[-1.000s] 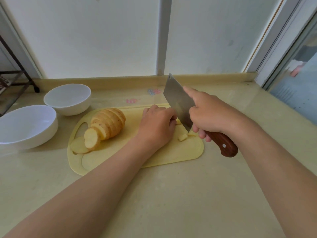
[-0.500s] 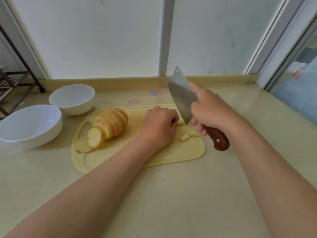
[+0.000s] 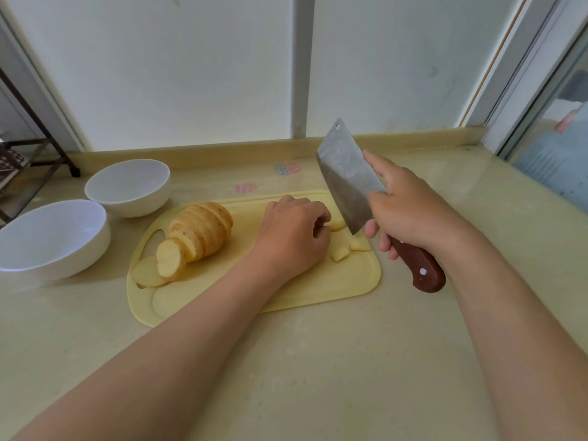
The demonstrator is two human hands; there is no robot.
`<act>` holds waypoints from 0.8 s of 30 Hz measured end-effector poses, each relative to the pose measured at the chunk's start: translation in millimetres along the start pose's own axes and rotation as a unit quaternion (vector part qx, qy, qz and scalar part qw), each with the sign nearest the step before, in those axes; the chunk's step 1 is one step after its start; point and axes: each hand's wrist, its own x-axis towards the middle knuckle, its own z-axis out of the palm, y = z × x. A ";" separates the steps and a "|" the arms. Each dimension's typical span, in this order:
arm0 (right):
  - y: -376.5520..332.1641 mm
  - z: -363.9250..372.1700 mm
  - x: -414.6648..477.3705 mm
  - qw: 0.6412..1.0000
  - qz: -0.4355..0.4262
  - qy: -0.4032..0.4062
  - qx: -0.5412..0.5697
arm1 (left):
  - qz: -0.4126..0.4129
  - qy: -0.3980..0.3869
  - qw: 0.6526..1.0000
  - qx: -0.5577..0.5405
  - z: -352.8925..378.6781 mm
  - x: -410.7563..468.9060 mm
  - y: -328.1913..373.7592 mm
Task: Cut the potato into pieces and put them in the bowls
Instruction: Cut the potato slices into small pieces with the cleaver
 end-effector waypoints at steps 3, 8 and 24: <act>-0.3 1.6 -2.1 1.000 -0.004 -0.013 -0.008 | 0.003 -0.009 1.000 0.012 -0.5 0.7 0.5; 1.5 1.5 -1.4 1.000 -0.004 -0.012 -0.009 | 0.006 -0.013 1.000 0.014 -0.6 1.1 0.4; 6.2 -1.4 5.2 0.999 0.015 -0.016 0.032 | 0.021 -0.031 0.999 0.014 -2.3 0.7 0.5</act>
